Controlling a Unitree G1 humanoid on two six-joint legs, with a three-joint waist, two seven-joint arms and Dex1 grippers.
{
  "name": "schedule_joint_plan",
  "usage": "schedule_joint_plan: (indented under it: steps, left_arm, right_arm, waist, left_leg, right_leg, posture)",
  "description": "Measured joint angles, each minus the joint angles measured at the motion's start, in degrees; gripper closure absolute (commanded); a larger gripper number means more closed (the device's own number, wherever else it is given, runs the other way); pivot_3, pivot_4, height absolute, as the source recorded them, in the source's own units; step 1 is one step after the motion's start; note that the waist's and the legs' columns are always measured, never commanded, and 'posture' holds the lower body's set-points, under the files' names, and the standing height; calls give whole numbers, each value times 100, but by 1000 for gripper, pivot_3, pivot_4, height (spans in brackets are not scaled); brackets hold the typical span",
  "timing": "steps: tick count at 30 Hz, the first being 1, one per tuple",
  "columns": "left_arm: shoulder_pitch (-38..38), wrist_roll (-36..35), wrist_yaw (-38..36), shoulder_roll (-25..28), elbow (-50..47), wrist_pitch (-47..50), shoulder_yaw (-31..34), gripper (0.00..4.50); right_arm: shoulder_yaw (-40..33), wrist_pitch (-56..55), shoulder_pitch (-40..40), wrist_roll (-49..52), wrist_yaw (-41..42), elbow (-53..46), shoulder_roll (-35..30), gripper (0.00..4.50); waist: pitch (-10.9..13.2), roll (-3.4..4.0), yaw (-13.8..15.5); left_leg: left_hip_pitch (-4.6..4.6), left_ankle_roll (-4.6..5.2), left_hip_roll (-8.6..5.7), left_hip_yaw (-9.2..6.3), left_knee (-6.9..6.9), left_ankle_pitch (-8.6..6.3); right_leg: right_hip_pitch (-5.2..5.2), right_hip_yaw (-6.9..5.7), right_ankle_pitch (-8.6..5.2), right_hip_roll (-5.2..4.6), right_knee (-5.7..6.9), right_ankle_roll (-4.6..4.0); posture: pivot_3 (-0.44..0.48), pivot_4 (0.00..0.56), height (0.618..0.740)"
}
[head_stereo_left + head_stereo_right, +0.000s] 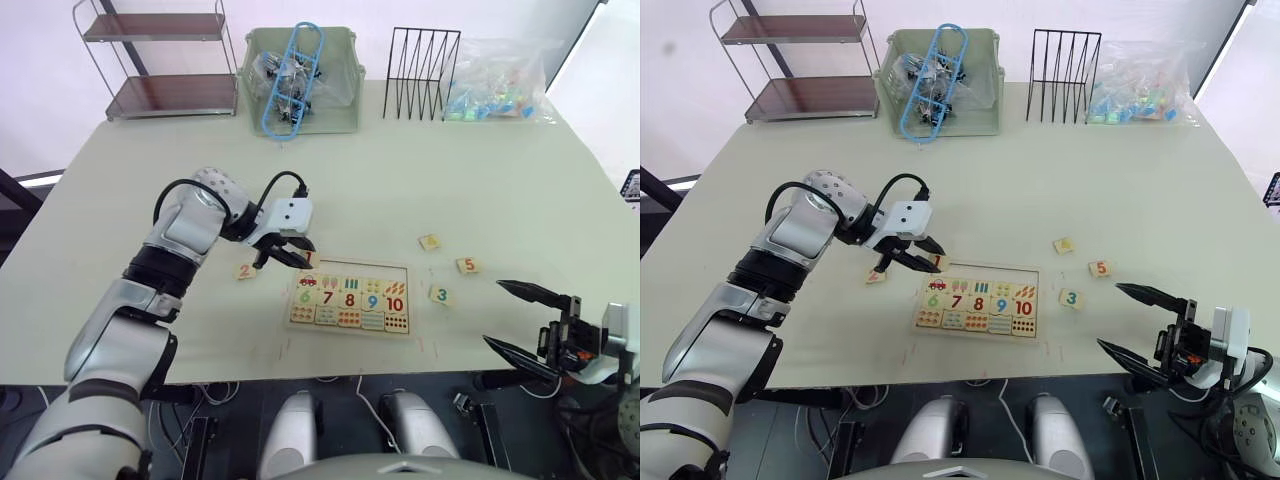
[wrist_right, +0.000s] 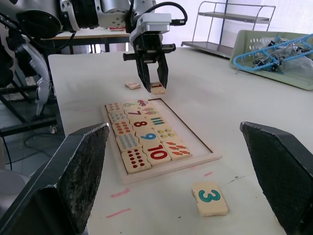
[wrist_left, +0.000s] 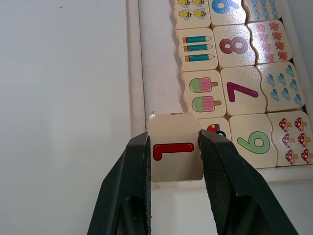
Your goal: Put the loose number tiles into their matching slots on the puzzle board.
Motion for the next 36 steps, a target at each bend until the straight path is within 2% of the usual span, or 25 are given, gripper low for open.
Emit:
schedule_joint_plan:
  steps: [17, 36]
  left_arm:
    - [-325, 698, 86, -228, -209, 976, -466, 3547]
    - [-366, 834, 78, -344, -209, 1177, -664, 3547]
  right_arm:
    - [1, 0, -87, -35, -22, 0, 26, 0]
    - [1, -21, -71, -71, -120, -2, 106, 0]
  waist:
    - [0, 0, -4]
    - [0, 0, -1]
  left_leg:
    - [0, 0, 0, -1, 0, 0]
    - [0, 0, 0, -1, 0, 0]
  right_leg:
    - [0, 0, 0, 1, 0, 0]
    - [0, 0, 0, 0, 1, 0]
  posture:
    - [0, 150, 740]
    - [0, 150, 740]
